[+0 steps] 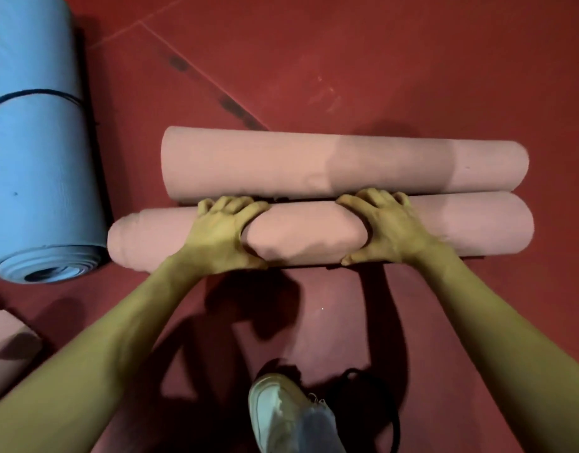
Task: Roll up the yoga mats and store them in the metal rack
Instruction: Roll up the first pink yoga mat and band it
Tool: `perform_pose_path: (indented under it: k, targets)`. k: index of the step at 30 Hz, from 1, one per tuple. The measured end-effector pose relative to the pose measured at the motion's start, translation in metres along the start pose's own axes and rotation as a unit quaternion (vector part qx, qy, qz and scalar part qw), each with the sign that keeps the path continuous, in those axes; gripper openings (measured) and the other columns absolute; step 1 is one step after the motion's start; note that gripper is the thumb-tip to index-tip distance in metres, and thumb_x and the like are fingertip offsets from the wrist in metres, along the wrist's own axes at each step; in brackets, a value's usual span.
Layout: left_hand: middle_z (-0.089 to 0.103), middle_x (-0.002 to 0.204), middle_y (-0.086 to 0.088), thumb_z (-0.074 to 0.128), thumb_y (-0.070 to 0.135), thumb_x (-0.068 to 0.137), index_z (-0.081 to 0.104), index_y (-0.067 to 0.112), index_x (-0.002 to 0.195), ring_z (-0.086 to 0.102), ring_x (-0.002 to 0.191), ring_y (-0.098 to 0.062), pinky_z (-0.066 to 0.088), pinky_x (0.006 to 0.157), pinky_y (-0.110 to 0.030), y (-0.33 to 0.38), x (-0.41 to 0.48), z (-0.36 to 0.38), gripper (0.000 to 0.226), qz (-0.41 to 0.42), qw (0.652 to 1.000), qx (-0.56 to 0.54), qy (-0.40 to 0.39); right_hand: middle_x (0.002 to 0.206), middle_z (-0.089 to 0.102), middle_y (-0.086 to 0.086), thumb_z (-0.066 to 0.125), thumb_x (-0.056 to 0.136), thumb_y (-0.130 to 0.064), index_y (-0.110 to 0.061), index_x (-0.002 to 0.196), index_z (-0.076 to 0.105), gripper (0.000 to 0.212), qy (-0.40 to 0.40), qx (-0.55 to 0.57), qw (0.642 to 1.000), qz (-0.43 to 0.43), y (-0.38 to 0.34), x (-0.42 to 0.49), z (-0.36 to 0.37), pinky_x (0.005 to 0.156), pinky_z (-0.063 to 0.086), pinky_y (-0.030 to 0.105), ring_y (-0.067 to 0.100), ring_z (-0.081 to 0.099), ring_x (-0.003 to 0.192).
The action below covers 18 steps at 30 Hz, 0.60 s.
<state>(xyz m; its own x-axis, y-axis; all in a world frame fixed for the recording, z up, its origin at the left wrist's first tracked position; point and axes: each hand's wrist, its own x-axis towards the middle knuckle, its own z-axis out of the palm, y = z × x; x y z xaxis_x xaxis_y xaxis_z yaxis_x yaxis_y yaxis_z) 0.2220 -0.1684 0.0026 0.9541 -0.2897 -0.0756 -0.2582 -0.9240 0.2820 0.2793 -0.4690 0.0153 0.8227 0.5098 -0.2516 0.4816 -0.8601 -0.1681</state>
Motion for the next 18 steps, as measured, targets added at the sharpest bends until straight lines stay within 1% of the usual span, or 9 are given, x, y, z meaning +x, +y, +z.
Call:
perform_pose_path:
  k: [3, 6, 9, 11, 13, 14, 16, 17, 18]
  targets:
    - [0.056, 0.13, -0.001, 0.052, 0.08, 0.039, 0.053, 0.028, 0.132, 0.053, 0.114, -0.027, 0.031, 0.088, -0.04, 0.002, -0.021, 0.006, 0.107, 0.004, 1.0, -0.01, 0.002, 0.126, 0.047, 0.001, 0.048, 0.039, -0.086, -0.032, 0.139, 0.041, 0.114, 0.004, 0.017, 1.0, -0.005, -0.011, -0.022, 0.01, 0.098, 0.027, 0.045, 0.024, 0.044, 0.118]
    - [0.054, 0.134, 0.004, 0.054, 0.081, 0.036, 0.05, 0.034, 0.135, 0.047, 0.12, -0.022, 0.021, 0.09, -0.031, 0.002, -0.031, 0.005, 0.109, -0.007, 1.0, -0.022, -0.021, 0.125, 0.048, -0.001, 0.05, 0.039, -0.086, -0.033, 0.138, 0.042, 0.112, 0.011, 0.032, 0.999, -0.009, -0.016, -0.033, 0.015, 0.098, 0.026, 0.044, 0.022, 0.046, 0.116]
    - [0.051, 0.136, 0.01, 0.054, 0.083, 0.037, 0.048, 0.038, 0.136, 0.043, 0.123, -0.016, 0.017, 0.091, -0.025, -0.002, -0.029, 0.002, 0.109, -0.007, 0.998, -0.045, -0.032, 0.133, 0.045, -0.004, 0.047, 0.041, -0.088, -0.037, 0.14, 0.036, 0.113, -0.013, 0.031, 0.999, -0.009, -0.018, -0.033, 0.012, 0.104, 0.024, 0.042, 0.019, 0.04, 0.124]
    - [0.05, 0.136, 0.012, 0.055, 0.083, 0.037, 0.047, 0.039, 0.137, 0.043, 0.125, -0.014, 0.019, 0.094, -0.024, -0.007, -0.024, -0.002, 0.109, -0.005, 0.997, -0.07, -0.043, 0.136, 0.045, -0.008, 0.039, 0.049, -0.092, -0.039, 0.137, 0.04, 0.103, -0.016, 0.073, 0.997, 0.02, -0.018, -0.025, 0.005, 0.107, 0.024, 0.041, 0.015, 0.038, 0.128]
    - [0.048, 0.135, 0.012, 0.056, 0.083, 0.037, 0.045, 0.041, 0.138, 0.041, 0.124, -0.011, 0.022, 0.098, -0.025, -0.01, -0.017, -0.006, 0.11, -0.004, 0.995, -0.089, -0.055, 0.135, 0.049, -0.01, 0.03, 0.064, -0.09, -0.036, 0.13, 0.05, 0.088, 0.019, 0.161, 0.984, 0.078, -0.018, -0.011, -0.004, 0.108, 0.03, 0.041, 0.015, 0.042, 0.127]
    - [0.046, 0.132, 0.012, 0.056, 0.083, 0.036, 0.046, 0.042, 0.137, 0.04, 0.122, -0.009, 0.025, 0.099, -0.027, -0.011, -0.014, -0.008, 0.11, -0.004, 0.993, -0.098, -0.063, 0.141, 0.045, -0.01, 0.027, 0.073, -0.085, -0.033, 0.132, 0.048, 0.082, 0.032, 0.177, 0.979, 0.093, -0.017, -0.003, -0.005, 0.11, 0.027, 0.042, 0.016, 0.038, 0.131]
    - [0.037, 0.124, 0.009, 0.055, 0.089, 0.031, 0.05, 0.042, 0.134, 0.036, 0.117, -0.009, 0.029, 0.102, -0.032, -0.016, -0.005, -0.013, 0.114, -0.002, 0.989, -0.118, -0.091, 0.156, 0.008, -0.011, 0.026, 0.089, -0.069, -0.028, 0.15, 0.018, 0.074, 0.022, 0.144, 0.984, 0.1, -0.018, 0.011, -0.003, 0.117, 0.003, 0.044, 0.016, 0.004, 0.146]
    - [0.035, 0.119, 0.008, 0.051, 0.094, 0.031, 0.053, 0.043, 0.131, 0.035, 0.116, -0.011, 0.03, 0.105, -0.035, -0.021, 0.001, -0.015, 0.113, -0.001, 0.986, -0.133, -0.098, 0.157, -0.009, -0.009, 0.027, 0.092, -0.063, -0.029, 0.151, 0.002, 0.072, 0.022, 0.13, 0.986, 0.103, -0.02, 0.017, -0.002, 0.116, -0.008, 0.044, 0.014, -0.013, 0.145]
    - [0.036, 0.115, 0.007, 0.049, 0.097, 0.033, 0.058, 0.044, 0.125, 0.037, 0.114, -0.013, 0.03, 0.108, -0.039, -0.027, 0.008, -0.016, 0.106, -0.01, 0.985, -0.153, -0.085, 0.156, -0.017, -0.006, 0.029, 0.093, -0.061, -0.03, 0.15, -0.004, 0.073, 0.033, 0.13, 0.985, 0.112, -0.021, 0.021, -0.001, 0.114, -0.013, 0.044, 0.013, -0.02, 0.143]
